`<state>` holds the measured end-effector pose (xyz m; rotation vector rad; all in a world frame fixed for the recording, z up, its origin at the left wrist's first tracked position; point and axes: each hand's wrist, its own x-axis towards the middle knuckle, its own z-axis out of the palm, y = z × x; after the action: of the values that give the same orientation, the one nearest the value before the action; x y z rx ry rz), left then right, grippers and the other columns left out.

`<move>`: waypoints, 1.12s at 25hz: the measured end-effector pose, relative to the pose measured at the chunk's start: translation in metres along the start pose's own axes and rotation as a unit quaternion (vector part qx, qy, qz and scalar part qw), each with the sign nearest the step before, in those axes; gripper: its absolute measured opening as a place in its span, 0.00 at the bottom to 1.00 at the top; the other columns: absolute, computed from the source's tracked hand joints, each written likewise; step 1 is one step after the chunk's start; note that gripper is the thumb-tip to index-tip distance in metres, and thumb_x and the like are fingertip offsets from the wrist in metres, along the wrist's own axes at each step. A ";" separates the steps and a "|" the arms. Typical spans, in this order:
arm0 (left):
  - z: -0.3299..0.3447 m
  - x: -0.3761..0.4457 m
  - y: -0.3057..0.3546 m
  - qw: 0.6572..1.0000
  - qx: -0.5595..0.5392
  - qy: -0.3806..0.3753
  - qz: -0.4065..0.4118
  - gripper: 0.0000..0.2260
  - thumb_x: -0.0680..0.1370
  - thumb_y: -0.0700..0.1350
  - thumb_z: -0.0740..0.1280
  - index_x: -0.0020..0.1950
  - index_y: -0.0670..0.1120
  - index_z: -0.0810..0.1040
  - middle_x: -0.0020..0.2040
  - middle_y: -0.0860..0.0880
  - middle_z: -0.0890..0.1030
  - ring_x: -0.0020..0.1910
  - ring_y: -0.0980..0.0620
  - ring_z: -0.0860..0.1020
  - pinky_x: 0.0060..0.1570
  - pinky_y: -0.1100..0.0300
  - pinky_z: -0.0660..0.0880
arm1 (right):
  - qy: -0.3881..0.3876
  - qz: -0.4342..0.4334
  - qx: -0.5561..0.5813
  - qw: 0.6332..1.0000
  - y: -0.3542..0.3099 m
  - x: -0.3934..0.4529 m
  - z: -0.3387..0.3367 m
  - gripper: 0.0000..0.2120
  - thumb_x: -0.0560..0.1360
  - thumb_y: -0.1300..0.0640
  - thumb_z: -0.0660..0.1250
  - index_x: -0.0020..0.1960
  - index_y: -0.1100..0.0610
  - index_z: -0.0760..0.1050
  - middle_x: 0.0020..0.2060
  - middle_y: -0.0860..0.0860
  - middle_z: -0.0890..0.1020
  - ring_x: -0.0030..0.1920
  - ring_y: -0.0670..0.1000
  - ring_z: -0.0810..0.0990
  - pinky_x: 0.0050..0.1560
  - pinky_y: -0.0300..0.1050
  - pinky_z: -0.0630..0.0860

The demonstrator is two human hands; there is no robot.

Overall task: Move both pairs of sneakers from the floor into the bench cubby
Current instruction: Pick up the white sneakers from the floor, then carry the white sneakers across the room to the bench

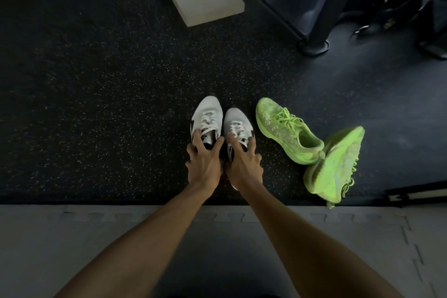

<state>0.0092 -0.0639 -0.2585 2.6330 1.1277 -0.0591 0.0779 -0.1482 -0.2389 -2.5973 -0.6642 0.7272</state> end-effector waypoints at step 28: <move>-0.356 0.008 0.131 0.990 -0.024 0.141 -0.002 0.31 0.72 0.59 0.73 0.72 0.60 0.65 0.72 0.43 0.53 0.63 0.37 0.66 0.49 0.46 0.77 | 0.160 -0.100 0.064 0.980 -0.136 -0.076 -0.324 0.36 0.77 0.47 0.69 0.76 0.33 0.51 0.80 0.53 0.50 0.70 0.67 0.63 0.60 0.70 0.73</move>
<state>0.0831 -0.0494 0.1138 2.6552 1.2035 0.3459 0.1551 -0.1444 0.1120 -2.4089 -0.7345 0.2717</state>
